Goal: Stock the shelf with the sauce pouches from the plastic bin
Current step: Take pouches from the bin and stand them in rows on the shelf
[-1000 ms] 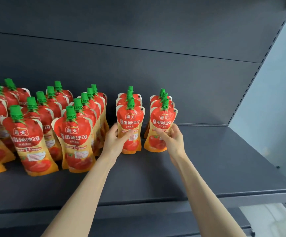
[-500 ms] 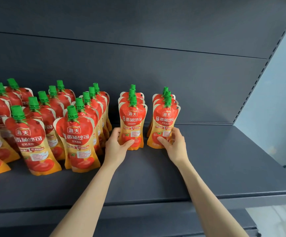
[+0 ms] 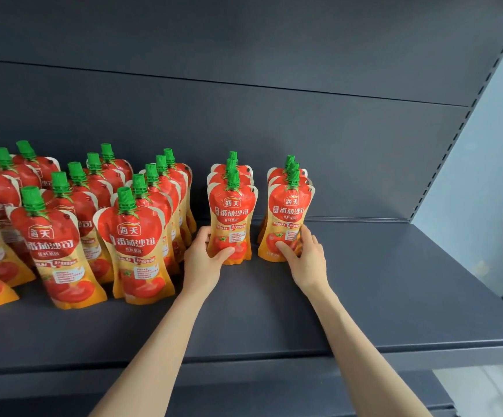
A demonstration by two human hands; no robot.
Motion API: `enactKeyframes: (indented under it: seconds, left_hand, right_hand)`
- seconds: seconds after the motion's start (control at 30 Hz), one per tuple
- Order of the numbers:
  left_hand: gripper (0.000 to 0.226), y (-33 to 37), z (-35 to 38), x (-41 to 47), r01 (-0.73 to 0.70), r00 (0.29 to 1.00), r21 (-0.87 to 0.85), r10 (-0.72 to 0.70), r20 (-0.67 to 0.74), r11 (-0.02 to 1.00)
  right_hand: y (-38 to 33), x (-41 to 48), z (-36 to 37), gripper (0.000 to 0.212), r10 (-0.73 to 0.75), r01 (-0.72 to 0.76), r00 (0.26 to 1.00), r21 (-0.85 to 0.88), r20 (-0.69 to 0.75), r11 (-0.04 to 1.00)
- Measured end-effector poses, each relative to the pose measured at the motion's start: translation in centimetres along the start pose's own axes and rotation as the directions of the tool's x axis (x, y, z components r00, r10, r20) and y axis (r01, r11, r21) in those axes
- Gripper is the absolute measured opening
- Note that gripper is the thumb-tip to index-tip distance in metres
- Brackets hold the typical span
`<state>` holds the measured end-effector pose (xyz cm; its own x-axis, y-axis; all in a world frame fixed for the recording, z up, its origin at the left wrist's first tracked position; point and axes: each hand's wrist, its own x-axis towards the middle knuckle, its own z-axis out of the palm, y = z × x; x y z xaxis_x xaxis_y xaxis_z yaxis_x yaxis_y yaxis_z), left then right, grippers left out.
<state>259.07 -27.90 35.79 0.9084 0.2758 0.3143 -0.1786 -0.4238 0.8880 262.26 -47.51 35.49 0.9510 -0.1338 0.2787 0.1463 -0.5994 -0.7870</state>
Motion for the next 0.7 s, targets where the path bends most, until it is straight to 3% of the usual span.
enactKeyframes:
  seconds: [0.7]
  left_hand:
    - [0.051, 0.75, -0.3, -0.45, 0.02, 1.0, 0.041, -0.021, 0.005, 0.999]
  right_hand:
    - [-0.53, -0.24, -0.63, 0.057, 0.024, -0.027, 0.997, 0.042, 0.069, 0.999]
